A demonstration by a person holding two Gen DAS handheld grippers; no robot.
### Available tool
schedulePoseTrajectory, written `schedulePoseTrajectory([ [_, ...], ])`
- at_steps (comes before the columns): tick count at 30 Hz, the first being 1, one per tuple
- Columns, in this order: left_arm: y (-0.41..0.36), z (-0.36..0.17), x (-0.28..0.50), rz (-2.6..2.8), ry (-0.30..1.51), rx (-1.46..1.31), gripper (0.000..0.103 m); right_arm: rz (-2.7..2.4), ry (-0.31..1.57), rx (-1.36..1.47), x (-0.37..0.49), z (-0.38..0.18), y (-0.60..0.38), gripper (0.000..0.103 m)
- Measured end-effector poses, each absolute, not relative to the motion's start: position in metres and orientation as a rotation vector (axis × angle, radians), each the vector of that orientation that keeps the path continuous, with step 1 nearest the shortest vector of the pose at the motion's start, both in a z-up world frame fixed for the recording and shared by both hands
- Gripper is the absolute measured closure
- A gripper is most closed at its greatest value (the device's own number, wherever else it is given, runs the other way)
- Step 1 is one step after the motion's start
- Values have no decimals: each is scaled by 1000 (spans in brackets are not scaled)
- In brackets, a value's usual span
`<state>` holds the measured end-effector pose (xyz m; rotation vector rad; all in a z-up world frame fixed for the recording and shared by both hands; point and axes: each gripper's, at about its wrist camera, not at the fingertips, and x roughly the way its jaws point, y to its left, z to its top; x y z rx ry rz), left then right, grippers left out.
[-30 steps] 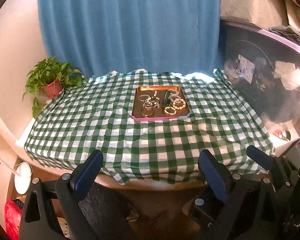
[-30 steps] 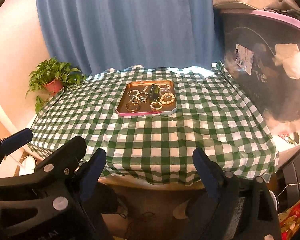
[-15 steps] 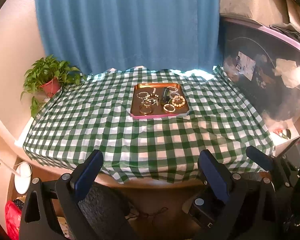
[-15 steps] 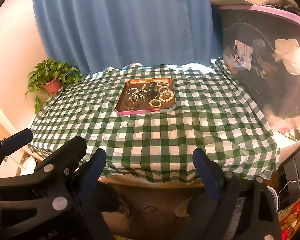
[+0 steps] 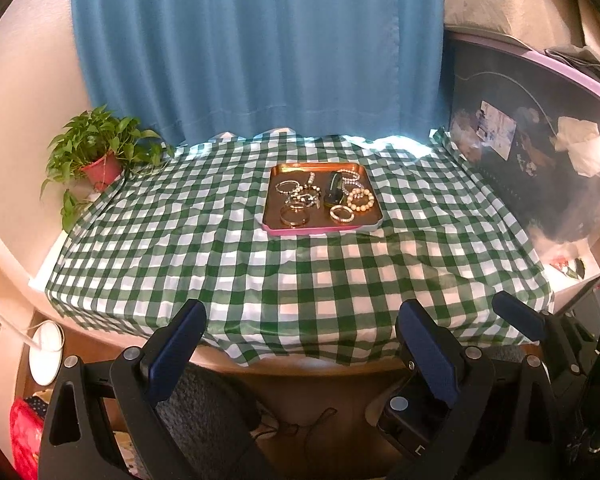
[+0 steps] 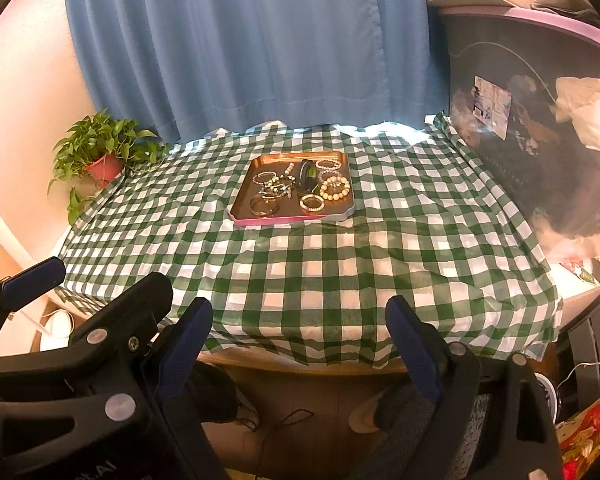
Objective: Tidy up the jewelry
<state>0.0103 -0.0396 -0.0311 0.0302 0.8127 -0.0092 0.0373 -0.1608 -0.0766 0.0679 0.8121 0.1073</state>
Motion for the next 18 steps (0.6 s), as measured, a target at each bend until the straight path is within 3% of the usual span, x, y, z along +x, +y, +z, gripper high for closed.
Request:
schedulePoseTrajectory([
  [18,-34,-32,10,-11,815,31,6,106,817,72,39,-75,-160,16],
])
